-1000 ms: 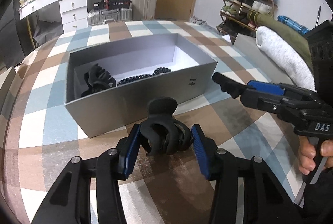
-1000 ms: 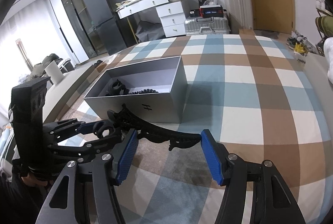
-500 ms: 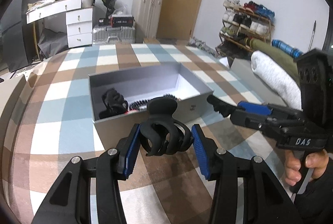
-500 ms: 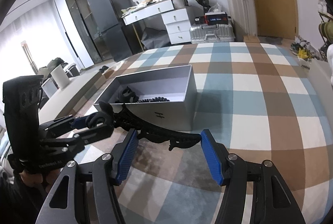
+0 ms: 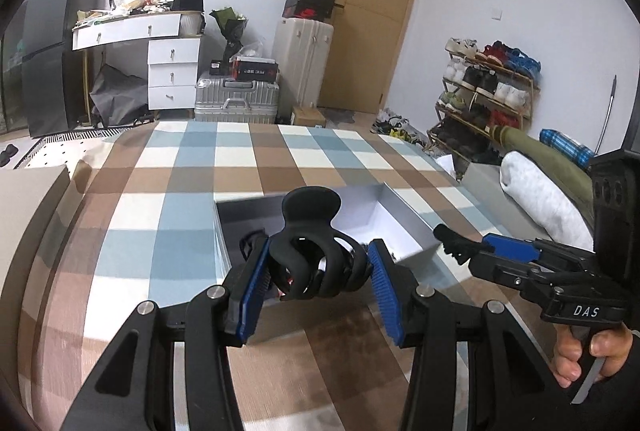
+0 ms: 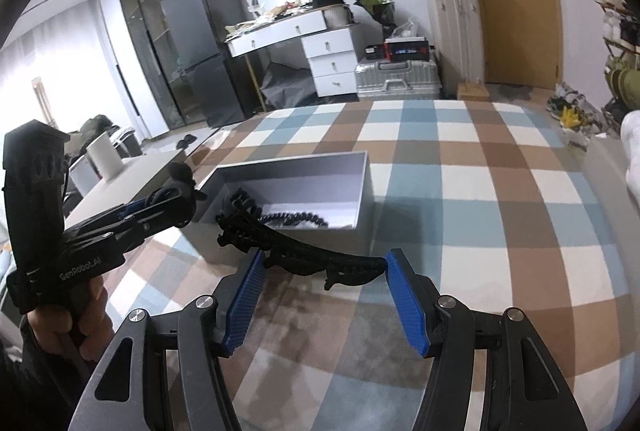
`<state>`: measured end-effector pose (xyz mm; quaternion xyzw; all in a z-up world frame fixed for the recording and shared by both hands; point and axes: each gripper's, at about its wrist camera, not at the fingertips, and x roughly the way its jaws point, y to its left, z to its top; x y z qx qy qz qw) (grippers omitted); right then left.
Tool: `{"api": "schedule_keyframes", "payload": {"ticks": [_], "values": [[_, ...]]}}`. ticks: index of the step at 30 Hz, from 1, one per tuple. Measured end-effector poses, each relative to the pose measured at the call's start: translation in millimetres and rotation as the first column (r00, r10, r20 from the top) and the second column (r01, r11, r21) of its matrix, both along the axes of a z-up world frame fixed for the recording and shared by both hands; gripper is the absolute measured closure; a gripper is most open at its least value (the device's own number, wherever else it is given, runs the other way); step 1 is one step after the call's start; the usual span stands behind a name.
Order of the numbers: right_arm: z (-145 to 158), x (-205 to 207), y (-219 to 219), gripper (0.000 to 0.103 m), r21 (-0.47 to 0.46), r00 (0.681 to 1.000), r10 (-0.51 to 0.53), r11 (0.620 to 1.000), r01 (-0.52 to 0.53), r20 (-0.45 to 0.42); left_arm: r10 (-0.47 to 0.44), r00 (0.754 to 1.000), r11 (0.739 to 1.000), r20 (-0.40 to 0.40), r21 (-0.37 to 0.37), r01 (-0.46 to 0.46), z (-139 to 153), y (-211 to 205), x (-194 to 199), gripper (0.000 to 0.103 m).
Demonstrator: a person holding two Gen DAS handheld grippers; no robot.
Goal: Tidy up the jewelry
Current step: 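Lower both clips into the grey box and open both tools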
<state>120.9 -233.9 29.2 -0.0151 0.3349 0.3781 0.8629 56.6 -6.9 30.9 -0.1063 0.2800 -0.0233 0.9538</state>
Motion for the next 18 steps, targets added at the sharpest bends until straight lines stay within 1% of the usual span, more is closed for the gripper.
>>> {"api": "schedule_keyframes", "payload": {"ticks": [6, 10, 14, 18], "values": [[11.0, 10.6, 15.9, 0.042, -0.026, 0.998, -0.046, 0.999, 0.047, 0.032, 0.004, 1.000, 1.000, 0.019, 0.025, -0.004, -0.3, 4.2, 17.7, 0.060], [15.2, 18.2, 30.1, 0.042, -0.039, 0.996, -0.071, 0.997, 0.073, 0.053, 0.013, 1.000, 1.000, 0.018, -0.007, -0.013, -8.2, 10.3, 20.6, 0.060], [10.7, 27.0, 41.1, 0.042, -0.048, 0.997, -0.069, 0.996, 0.071, 0.041, 0.029, 1.000, 0.999, -0.004, -0.016, -0.029, -15.0, 14.5, 19.3, 0.060], [3.3, 34.3, 52.0, 0.042, -0.062, 0.998, -0.062, 0.996, 0.064, 0.027, 0.033, 0.999, 0.999, -0.005, -0.010, -0.034, -13.9, 12.8, 18.3, 0.060]]}}
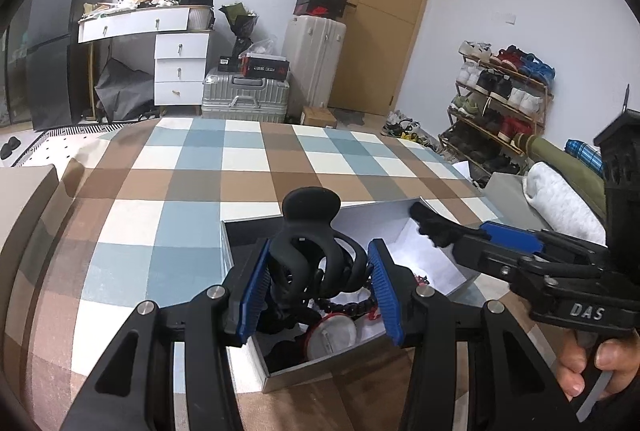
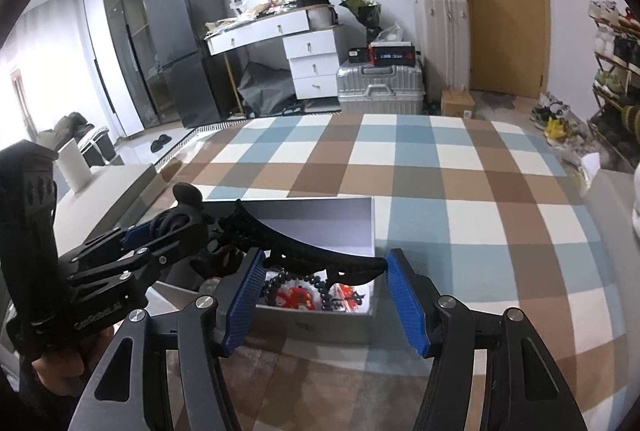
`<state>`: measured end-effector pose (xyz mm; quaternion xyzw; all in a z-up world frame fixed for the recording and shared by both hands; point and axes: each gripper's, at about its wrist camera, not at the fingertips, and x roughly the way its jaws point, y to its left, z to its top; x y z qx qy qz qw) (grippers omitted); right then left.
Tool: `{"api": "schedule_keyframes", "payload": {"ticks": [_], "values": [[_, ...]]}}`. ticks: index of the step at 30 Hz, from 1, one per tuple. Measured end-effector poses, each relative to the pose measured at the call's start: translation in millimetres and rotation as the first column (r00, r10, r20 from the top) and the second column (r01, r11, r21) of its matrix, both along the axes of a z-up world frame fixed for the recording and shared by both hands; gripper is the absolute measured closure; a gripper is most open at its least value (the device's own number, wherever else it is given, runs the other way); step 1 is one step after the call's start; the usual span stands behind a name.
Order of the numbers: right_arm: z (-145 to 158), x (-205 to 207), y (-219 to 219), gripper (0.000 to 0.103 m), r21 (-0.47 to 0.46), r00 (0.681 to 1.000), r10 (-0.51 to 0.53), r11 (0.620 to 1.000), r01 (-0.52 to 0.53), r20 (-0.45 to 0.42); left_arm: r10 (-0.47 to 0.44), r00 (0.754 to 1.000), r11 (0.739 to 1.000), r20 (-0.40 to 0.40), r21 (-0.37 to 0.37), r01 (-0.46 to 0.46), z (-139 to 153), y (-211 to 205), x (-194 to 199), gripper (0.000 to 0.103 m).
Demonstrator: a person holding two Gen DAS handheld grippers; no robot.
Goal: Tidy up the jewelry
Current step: 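Lower both clips into the grey box and open both tools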
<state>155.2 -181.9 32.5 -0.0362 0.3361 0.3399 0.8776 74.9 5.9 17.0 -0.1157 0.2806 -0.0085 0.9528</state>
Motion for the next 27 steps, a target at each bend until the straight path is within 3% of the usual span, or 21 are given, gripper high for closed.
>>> {"api": "schedule_keyframes", "payload": {"ticks": [16, 27], "values": [[-3.1, 8.7, 12.7, 0.042, -0.005, 1.000, -0.029, 1.000, 0.029, -0.012, 0.003, 1.000, 1.000, -0.015, 0.028, -0.003, -1.8, -0.5, 6.3, 0.060], [-8.5, 6.9, 27.9, 0.042, -0.040, 1.000, 0.008, 0.999, -0.009, -0.011, -0.002, 0.999, 0.999, -0.032, 0.036, 0.003, -5.3, -2.1, 5.9, 0.060]]}}
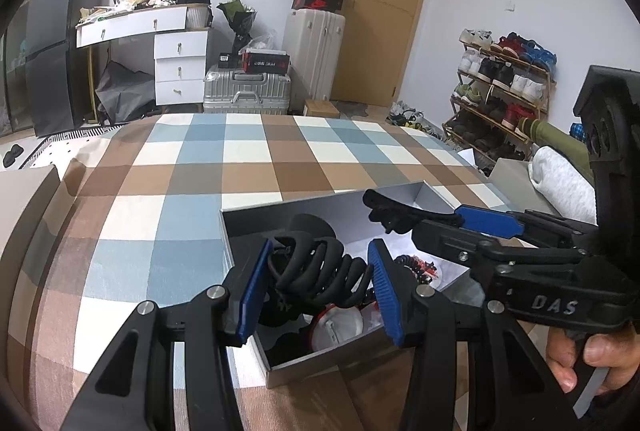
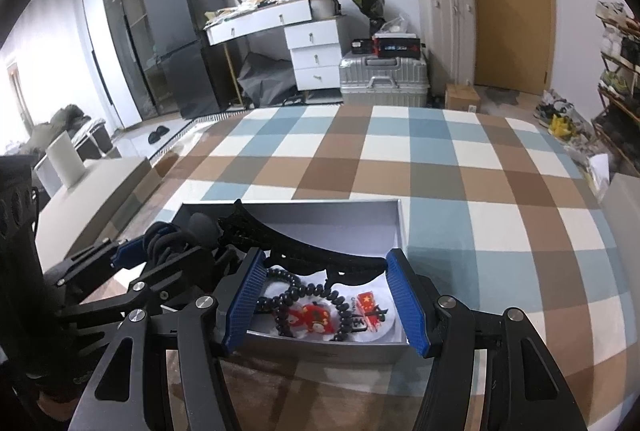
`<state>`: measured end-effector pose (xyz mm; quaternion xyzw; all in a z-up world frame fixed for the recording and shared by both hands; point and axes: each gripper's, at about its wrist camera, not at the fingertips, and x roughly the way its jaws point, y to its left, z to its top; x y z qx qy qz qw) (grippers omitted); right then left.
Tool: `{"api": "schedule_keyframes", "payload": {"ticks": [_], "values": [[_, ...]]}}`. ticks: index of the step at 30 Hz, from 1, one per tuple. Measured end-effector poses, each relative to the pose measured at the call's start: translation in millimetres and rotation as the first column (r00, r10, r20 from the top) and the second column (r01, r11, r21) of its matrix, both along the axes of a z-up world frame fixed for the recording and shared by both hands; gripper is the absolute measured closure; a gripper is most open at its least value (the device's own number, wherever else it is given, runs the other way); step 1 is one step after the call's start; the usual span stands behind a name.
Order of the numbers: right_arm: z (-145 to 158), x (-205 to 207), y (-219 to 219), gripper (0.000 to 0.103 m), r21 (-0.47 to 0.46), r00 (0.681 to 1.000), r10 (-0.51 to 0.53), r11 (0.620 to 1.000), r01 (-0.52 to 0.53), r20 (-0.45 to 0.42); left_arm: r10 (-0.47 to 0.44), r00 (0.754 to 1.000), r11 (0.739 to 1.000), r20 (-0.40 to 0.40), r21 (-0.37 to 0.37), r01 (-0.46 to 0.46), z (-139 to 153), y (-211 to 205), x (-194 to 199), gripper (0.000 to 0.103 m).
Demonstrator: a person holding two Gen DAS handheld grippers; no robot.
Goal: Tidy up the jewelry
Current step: 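Lower both clips into the grey box and open both tools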
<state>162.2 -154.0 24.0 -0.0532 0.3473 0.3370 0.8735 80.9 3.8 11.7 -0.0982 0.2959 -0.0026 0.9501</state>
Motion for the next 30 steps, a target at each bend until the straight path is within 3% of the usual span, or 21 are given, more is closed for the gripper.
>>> {"api": "schedule_keyframes", "payload": {"ticks": [16, 30], "values": [[-10.3, -4.7, 16.5, 0.041, -0.140, 0.999, 0.016, 0.990, -0.010, 0.040, 0.002, 1.000, 0.999, 0.001, 0.047, -0.002, -1.7, -2.1, -2.2, 0.060], [-6.4, -14.6, 5.7, 0.041, -0.127, 0.999, -0.013, 0.992, 0.007, -0.046, -0.007, 1.000, 0.999, 0.000, 0.035, 0.007, -1.4, 2.6, -2.0, 0.060]]}}
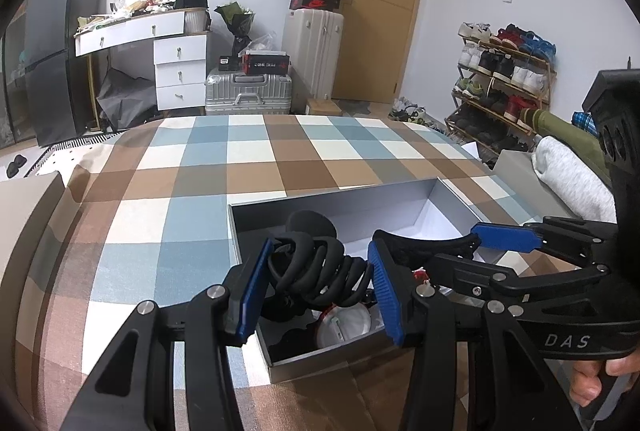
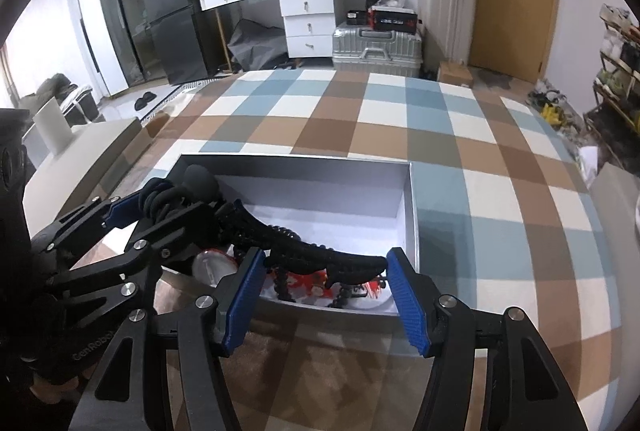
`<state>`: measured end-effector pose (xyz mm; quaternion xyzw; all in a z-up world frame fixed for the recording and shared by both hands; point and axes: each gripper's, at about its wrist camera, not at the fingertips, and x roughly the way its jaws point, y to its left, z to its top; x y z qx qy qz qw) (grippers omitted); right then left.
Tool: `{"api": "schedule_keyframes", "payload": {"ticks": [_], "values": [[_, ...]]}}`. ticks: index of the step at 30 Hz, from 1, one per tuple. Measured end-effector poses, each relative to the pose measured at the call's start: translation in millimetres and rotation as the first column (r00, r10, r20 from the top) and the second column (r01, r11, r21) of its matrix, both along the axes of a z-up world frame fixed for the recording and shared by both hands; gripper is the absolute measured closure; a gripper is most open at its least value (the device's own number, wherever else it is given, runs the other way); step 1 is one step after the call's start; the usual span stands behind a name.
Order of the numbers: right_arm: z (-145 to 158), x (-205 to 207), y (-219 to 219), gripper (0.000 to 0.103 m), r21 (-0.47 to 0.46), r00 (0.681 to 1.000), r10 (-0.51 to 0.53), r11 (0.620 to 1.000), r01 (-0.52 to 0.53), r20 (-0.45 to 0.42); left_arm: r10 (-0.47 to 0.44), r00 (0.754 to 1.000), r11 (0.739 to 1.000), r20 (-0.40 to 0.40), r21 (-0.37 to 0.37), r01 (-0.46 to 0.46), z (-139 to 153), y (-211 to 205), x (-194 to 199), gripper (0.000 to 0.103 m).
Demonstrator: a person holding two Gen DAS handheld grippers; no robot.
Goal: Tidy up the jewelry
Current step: 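Lower both clips into the grey box and open both tools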
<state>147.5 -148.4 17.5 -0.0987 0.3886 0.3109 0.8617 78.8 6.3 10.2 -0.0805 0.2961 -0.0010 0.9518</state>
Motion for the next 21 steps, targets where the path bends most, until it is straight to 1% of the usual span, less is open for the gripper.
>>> {"api": "schedule_keyframes", "payload": {"ticks": [5, 10, 14, 17, 19, 21], "values": [[-0.3, 1.6, 1.6, 0.042, 0.001, 1.000, 0.007, 1.000, -0.007, 0.004, -0.005, 1.000, 0.999, 0.005, -0.041, 0.005, 0.6, 3.2, -1.6, 0.060], [-1.7, 0.6, -0.1, 0.042, 0.018, 0.998, 0.006, 1.000, -0.007, 0.067, -0.016, 1.000, 0.999, 0.005, -0.040, 0.016, 0.5, -1.7, -1.8, 0.060], [0.2, 0.9, -2.9, 0.041, 0.052, 0.997, 0.017, 0.998, -0.021, 0.075, -0.034, 0.999, 0.998, -0.003, -0.052, 0.034, 0.7, -4.8, -1.2, 0.060], [4.1, 2.0, -4.0, 0.041, 0.064, 0.997, 0.012, 0.998, -0.017, 0.083, -0.037, 0.999, 0.998, -0.002, -0.046, 0.037, 0.5, -6.5, -2.0, 0.060], [7.0, 3.3, -6.7, 0.039, 0.085, 0.997, 0.006, 0.996, -0.013, 0.082, -0.040, 0.999, 0.997, -0.002, -0.060, 0.040, 0.8, -5.5, -2.6, 0.060], [10.7, 3.9, -10.5, 0.030, 0.096, 0.995, -0.011, 0.995, 0.002, 0.095, -0.046, 0.999, 0.996, -0.001, -0.078, 0.045, 1.6, -5.0, -2.7, 0.060]]}}
